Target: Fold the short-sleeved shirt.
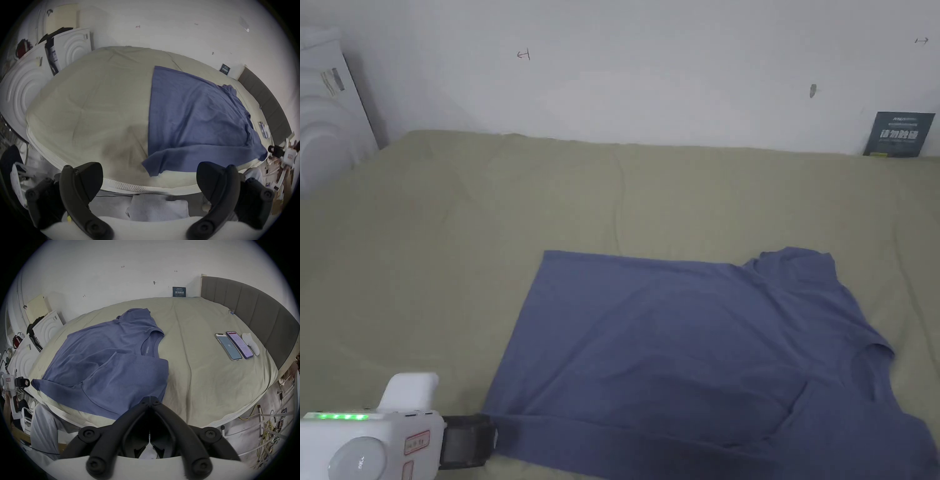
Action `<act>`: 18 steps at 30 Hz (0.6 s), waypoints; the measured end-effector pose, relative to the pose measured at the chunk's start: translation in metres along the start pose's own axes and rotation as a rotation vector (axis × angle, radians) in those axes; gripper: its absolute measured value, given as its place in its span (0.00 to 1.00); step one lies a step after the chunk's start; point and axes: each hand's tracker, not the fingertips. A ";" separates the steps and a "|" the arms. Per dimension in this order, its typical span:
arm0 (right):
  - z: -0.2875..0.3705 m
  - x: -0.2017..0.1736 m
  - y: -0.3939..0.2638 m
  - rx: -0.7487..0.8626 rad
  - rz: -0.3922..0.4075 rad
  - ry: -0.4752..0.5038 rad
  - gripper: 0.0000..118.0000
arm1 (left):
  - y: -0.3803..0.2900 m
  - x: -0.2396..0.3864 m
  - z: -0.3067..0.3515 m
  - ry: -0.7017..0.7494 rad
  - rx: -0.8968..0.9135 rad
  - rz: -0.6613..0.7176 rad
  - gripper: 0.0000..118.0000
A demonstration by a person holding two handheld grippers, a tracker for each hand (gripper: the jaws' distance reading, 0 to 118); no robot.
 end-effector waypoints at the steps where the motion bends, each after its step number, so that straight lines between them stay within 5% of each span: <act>1: 0.001 -0.001 -0.001 0.000 0.003 0.000 0.00 | 0.000 0.000 -0.005 -0.010 0.000 -0.007 0.98; 5: -0.002 0.000 -0.003 -0.012 0.017 0.000 0.00 | 0.015 -0.002 -0.025 0.033 -0.006 -0.001 0.98; 7: -0.005 0.002 -0.005 -0.024 0.013 0.010 0.00 | 0.019 -0.011 -0.043 0.059 -0.026 0.024 0.89; 8: -0.005 0.002 -0.007 -0.024 0.012 0.010 0.00 | 0.019 -0.014 -0.047 0.060 -0.044 0.029 0.57; 9: -0.006 0.001 -0.008 -0.027 0.014 0.004 0.00 | 0.018 -0.017 -0.048 0.044 -0.053 0.038 0.14; 10: -0.006 0.002 -0.009 -0.030 0.015 0.005 0.00 | 0.016 -0.013 -0.044 0.034 -0.058 0.039 0.03; 18: -0.004 0.016 -0.006 -0.031 0.014 0.012 0.05 | 0.018 -0.006 -0.032 0.032 -0.015 0.064 0.03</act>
